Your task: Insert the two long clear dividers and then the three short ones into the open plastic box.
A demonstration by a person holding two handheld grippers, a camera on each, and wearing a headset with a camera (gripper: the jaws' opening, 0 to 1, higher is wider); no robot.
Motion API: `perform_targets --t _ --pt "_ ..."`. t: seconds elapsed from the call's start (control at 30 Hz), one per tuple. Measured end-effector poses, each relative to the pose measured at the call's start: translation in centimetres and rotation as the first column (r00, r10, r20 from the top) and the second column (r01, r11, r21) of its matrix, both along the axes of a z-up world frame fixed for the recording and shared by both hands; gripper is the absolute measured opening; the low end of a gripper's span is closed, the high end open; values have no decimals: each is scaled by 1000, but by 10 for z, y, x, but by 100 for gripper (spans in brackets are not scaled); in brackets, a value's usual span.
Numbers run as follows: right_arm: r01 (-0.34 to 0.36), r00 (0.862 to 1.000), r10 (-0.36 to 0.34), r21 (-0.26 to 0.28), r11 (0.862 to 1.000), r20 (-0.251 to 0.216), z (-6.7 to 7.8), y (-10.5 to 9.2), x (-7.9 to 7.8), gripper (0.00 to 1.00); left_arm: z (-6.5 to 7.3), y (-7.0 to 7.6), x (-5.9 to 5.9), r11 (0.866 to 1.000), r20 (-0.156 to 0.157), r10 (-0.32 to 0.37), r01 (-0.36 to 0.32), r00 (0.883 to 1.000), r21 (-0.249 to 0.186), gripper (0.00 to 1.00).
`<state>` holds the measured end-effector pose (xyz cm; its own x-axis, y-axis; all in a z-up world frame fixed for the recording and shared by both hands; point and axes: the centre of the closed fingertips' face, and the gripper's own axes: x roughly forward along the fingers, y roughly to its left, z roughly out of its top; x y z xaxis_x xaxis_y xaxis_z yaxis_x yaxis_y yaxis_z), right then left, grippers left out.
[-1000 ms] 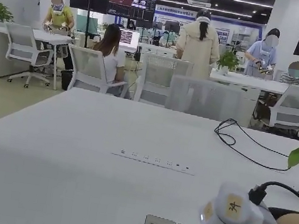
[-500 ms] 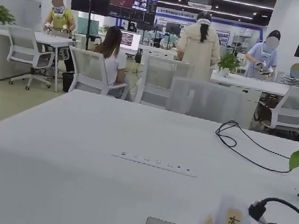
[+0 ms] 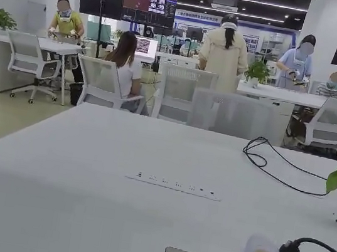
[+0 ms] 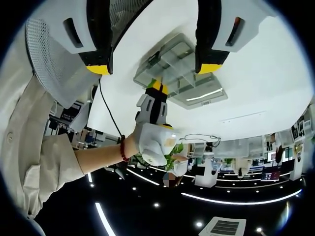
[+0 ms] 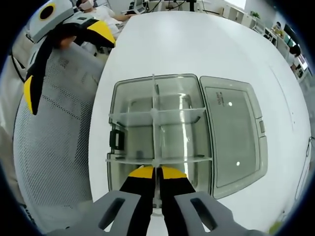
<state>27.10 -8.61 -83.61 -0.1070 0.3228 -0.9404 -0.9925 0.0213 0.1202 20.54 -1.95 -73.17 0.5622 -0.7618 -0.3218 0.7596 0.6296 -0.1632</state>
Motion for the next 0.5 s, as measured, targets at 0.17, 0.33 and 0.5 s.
perform_targets --t 0.17,0.33,0.5 --pt "-14 1000 13 48 999 4 5 3 -5 14 -1 4 3 1000 -11 18 -18 1000 4 68" --pt "37 999 -38 83 996 9 14 2 -4 21 -1 8 7 999 5 25 -25 1000 44 68" --pt "99 994 -103 128 987 21 28 -2 -3 27 4 13 12 998 15 27 -28 1000 57 69"
